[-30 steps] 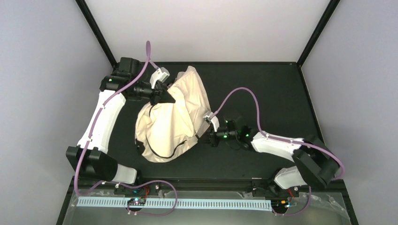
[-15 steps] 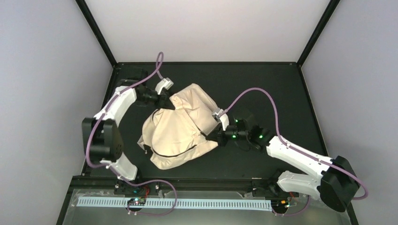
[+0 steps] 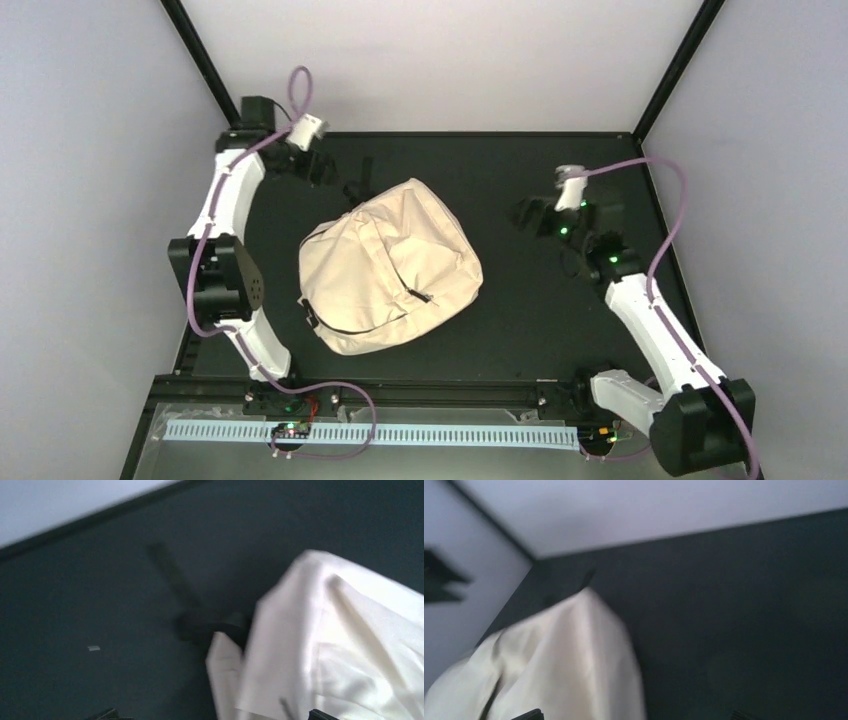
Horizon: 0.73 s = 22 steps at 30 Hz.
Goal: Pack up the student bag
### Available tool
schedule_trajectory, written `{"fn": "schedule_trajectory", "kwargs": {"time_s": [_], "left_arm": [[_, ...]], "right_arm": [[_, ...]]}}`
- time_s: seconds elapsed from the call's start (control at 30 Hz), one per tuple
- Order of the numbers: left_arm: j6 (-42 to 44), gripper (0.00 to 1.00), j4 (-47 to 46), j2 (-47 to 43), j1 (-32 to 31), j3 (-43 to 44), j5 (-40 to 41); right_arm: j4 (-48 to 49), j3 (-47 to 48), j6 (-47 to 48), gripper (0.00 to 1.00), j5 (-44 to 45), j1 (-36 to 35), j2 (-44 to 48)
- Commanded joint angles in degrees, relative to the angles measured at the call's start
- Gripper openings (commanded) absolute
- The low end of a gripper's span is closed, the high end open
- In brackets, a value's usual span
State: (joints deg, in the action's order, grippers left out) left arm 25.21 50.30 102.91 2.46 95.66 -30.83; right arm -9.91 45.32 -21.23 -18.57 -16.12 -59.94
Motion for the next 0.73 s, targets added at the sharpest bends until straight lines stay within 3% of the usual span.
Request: {"fn": "schedule_trajectory", "kwargs": {"time_s": [0.0,0.13,0.27,0.37,0.5,0.7], "left_arm": [[-8.3,0.99,-2.3,-1.0,6.8,4.3,6.5],[-11.2,0.99,-13.3,-6.2,12.0,-7.7,8.8],[-10.4,0.99,-33.8,-14.9,13.1,-31.6,11.5],[-11.0,0.99,-45.9,-20.2,12.8,-44.2,7.8],[-14.0,0.99,-54.0,-23.3,11.9,-51.4,8.0],[-17.4,0.99,-57.6,-25.6,11.3,-54.1,9.3]], "right_arm": [[9.7,1.1,-2.1,1.0,10.5,12.4,-3.9],[12.9,1.7,-2.1,1.0,20.9,16.5,-11.2],[19.3,-2.4,-4.4,1.0,35.0,16.6,-14.3],[24.7,-7.0,-2.8,1.0,38.0,16.6,-14.3],[31.7,-12.4,-0.9,1.0,40.6,16.6,-13.5],[31.9,-13.4,-1.2,1.0,41.4,16.7,-12.6]]}}
